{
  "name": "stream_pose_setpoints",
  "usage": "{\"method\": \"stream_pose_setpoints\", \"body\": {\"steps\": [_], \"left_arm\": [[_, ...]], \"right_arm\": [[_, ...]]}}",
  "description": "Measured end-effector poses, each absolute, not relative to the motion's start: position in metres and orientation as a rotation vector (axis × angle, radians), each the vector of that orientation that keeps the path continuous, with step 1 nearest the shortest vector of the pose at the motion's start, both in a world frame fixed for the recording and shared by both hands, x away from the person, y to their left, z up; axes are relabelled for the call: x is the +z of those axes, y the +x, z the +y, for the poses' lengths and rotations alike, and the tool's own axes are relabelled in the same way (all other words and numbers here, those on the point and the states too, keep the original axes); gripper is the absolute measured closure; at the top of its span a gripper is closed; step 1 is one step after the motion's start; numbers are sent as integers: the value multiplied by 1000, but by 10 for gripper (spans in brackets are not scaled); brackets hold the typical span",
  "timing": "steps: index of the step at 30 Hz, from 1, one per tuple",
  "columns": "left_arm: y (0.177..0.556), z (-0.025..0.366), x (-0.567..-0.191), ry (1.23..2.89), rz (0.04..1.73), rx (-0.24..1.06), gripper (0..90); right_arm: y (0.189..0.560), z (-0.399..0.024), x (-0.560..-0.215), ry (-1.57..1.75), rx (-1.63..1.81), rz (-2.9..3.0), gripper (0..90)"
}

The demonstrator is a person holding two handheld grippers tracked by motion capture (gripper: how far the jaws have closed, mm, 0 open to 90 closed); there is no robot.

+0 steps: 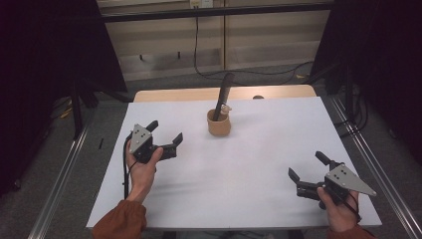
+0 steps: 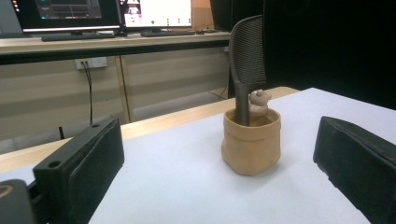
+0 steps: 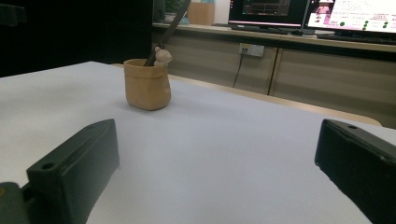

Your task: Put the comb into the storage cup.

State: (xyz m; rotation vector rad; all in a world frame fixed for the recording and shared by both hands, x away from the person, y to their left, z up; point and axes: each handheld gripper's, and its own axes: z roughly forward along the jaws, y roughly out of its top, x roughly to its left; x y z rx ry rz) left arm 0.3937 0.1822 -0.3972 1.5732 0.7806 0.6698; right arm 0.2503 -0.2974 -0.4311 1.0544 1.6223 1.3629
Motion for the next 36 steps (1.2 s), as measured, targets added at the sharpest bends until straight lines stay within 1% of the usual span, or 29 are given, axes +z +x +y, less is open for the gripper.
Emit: {"method": "stream_pose_setpoints", "body": {"steps": [6,10,21,23,26,29,36], "left_arm": [[384,189,-398,1592,792,666,24],[374,197,-397,1570,790,693,25],[353,212,-403,1547,825,684,31],[350,215,-405,1562,818,713,31],[347,219,-407,1567,828,710,31],[340,221,-409,1585,811,737,31],[328,228,-414,1577,864,709,31]], "right_arm": [[250,-297,-431,1054,1363,1623,0],[250,-297,-431,1052,1362,1625,0],[251,-297,-431,1051,1364,1623,0],[251,-297,-431,1051,1363,1623,0],[250,-297,-431,1051,1362,1622,0],[251,-297,-431,1049,1364,1623,0],[250,-297,-431,1051,1363,1626,0]]}}
